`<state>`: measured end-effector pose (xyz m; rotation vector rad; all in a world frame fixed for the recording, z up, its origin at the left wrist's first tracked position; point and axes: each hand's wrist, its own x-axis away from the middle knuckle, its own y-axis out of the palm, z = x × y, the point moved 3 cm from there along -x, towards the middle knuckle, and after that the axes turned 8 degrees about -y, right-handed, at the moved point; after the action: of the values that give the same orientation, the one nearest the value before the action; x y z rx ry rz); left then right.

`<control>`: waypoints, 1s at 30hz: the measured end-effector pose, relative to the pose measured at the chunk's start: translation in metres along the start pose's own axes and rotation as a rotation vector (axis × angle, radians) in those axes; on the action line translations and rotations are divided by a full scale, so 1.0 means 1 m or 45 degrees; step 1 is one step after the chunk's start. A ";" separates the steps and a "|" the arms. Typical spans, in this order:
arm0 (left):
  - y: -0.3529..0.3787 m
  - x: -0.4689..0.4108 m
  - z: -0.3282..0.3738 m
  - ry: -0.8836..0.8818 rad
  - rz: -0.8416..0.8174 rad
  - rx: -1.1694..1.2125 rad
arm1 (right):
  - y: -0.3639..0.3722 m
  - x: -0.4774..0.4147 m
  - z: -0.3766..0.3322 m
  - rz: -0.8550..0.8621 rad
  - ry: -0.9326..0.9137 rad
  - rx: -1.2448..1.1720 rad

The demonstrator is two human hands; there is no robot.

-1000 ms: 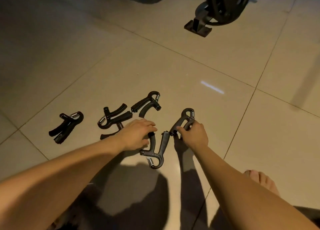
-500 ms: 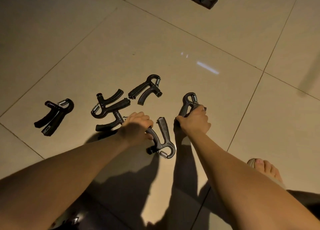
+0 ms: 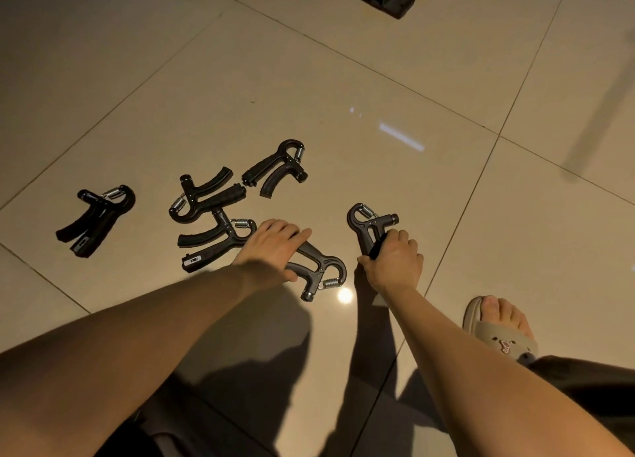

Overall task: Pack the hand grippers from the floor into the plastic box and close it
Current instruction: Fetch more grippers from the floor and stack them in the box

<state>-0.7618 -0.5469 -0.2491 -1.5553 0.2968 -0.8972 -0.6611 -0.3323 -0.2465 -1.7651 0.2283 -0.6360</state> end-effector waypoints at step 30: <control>-0.183 0.236 0.137 -0.394 0.505 0.540 | -0.188 0.198 0.055 0.495 -0.563 -0.586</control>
<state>-0.5671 -0.5622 0.0153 -1.1617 0.1682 -0.3691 -0.4995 -0.3233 -0.0200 -2.1695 0.4196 0.1055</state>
